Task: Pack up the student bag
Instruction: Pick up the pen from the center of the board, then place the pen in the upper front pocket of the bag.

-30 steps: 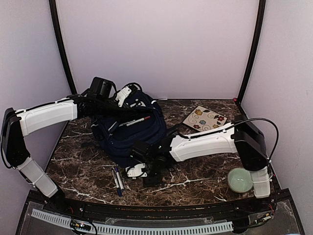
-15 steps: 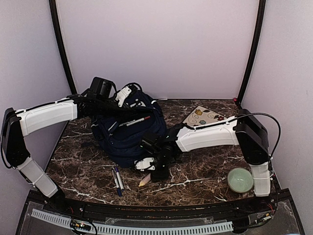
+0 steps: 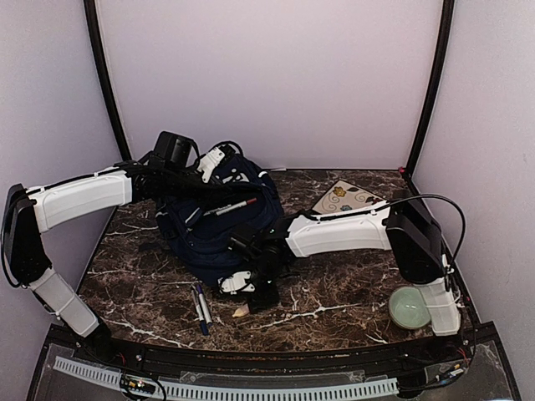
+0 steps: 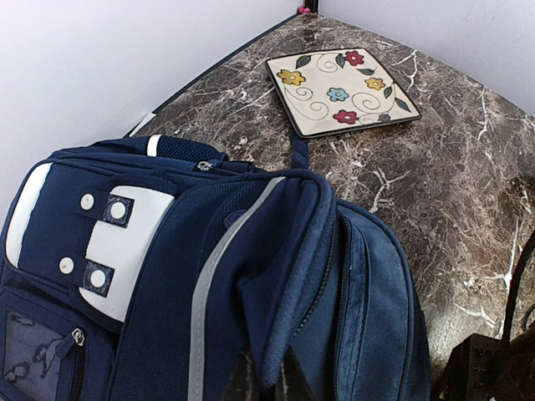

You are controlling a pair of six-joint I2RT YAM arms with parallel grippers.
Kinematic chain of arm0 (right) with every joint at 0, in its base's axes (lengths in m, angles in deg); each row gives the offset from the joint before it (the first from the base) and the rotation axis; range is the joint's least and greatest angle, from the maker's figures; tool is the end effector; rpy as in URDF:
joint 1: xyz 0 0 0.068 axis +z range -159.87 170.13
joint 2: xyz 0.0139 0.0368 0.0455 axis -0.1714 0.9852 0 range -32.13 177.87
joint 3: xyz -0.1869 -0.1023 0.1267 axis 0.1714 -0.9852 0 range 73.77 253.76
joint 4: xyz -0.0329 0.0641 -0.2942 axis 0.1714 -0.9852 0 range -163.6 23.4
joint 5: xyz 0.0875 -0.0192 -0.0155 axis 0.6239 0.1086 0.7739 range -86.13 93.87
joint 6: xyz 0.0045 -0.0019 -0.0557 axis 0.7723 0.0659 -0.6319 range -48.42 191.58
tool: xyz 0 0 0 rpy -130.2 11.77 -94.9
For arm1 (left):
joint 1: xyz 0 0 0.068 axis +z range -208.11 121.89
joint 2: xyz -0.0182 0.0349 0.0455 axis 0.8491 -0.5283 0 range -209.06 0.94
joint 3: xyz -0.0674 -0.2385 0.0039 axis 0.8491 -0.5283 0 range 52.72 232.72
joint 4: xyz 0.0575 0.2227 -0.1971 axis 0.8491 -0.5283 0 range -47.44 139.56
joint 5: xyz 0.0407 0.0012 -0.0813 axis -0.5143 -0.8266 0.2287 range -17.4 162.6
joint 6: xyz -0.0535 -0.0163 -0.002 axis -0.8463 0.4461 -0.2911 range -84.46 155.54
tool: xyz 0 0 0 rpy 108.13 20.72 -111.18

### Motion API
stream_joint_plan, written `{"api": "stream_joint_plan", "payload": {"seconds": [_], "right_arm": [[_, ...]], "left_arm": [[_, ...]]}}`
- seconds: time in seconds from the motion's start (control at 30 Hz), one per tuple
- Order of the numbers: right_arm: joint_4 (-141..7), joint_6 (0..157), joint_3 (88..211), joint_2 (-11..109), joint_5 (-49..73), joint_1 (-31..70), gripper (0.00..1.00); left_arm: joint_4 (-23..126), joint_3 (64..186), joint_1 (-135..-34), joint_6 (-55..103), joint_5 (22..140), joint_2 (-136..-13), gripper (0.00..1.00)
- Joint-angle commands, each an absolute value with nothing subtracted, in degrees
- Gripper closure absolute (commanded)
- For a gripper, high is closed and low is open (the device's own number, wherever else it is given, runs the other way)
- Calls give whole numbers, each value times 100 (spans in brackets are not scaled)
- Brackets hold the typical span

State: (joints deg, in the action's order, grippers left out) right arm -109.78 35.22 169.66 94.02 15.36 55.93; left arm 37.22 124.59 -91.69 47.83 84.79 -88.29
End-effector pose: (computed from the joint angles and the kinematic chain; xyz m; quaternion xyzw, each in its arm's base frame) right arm 0.1866 0.4337 0.1049 -0.7751 0.6073 0.1323 0.1134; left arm 0.3349 -0.2321 0.2673 0.3842 0.7711 -0.1824 0.4739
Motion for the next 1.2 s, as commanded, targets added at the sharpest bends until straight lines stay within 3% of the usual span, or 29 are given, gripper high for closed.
{"api": "stream_joint_plan", "payload": {"seconds": [0.0,0.43,0.77,1.17], "right_arm": [[-11473,3260,17123,9627,1697,5672,52],[-11682,3241,17205,9491,1380,5693,81],[-11936,2484,17911,8754,500,5659,84],[-10156,1489,18335,8847,-1435,5341,85]], "left_arm": [[4135,12593,-9204,4793,8744,-8589,100],[4141,12591,-9206,4785,8754,-8631,100],[4236,12557,-9208,4690,8860,-8574,100],[4246,12544,-9204,4696,8825,-8493,100]]}}
